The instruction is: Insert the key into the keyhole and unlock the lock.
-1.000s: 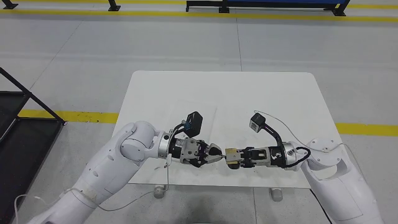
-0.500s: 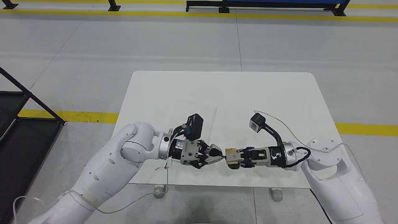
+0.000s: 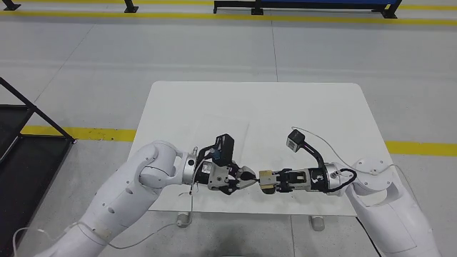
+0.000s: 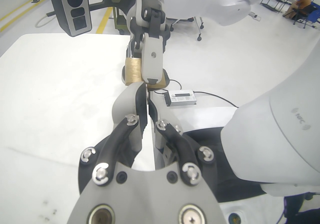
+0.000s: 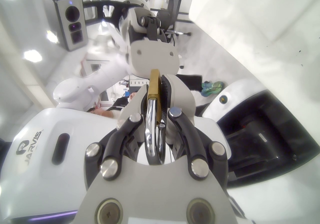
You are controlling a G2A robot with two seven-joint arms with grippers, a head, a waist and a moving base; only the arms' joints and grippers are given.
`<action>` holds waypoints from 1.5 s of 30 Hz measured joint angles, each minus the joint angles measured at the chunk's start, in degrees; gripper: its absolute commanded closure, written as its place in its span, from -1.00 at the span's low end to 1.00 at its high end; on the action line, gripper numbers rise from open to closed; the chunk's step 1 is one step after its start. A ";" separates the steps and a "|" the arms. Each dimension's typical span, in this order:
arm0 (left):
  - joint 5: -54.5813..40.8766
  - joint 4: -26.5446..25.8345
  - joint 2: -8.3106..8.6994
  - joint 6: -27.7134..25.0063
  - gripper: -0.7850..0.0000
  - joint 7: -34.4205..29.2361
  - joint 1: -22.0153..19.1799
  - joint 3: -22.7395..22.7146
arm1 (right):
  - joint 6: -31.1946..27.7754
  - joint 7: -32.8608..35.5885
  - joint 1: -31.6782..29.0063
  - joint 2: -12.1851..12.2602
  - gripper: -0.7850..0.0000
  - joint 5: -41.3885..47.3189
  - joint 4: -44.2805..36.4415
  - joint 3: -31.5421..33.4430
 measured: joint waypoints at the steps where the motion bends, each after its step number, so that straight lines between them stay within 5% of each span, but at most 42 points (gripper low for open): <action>1: 0.50 -0.12 0.01 0.00 1.00 0.39 0.11 -0.04 | 0.00 0.00 0.00 0.00 1.00 0.00 0.00 0.00; 21: 8.98 -1.42 0.29 0.00 1.00 7.33 1.61 -0.75 | 0.00 0.00 0.00 0.00 1.00 0.00 0.00 0.00; 22: 9.09 -1.41 0.30 0.00 0.18 7.45 1.62 -0.73 | 0.00 0.00 0.00 0.00 1.00 0.00 0.00 0.00; 23: 9.19 -1.38 0.32 0.00 -0.89 7.54 1.62 -0.71 | 0.00 0.00 0.00 0.00 1.00 0.00 0.00 0.00; 24: 9.27 -1.32 0.34 0.02 -1.00 7.58 1.63 -0.69 | 0.00 0.00 0.00 0.00 1.00 0.00 0.00 0.00; 32: 8.26 -2.34 1.15 0.00 -1.00 7.57 2.68 -2.87 | 0.00 0.00 0.00 0.00 1.00 0.00 0.00 0.00; 45: 4.52 -7.41 5.47 0.00 -1.00 9.50 11.40 -17.70 | 0.00 0.00 0.00 0.00 1.00 0.00 0.00 0.00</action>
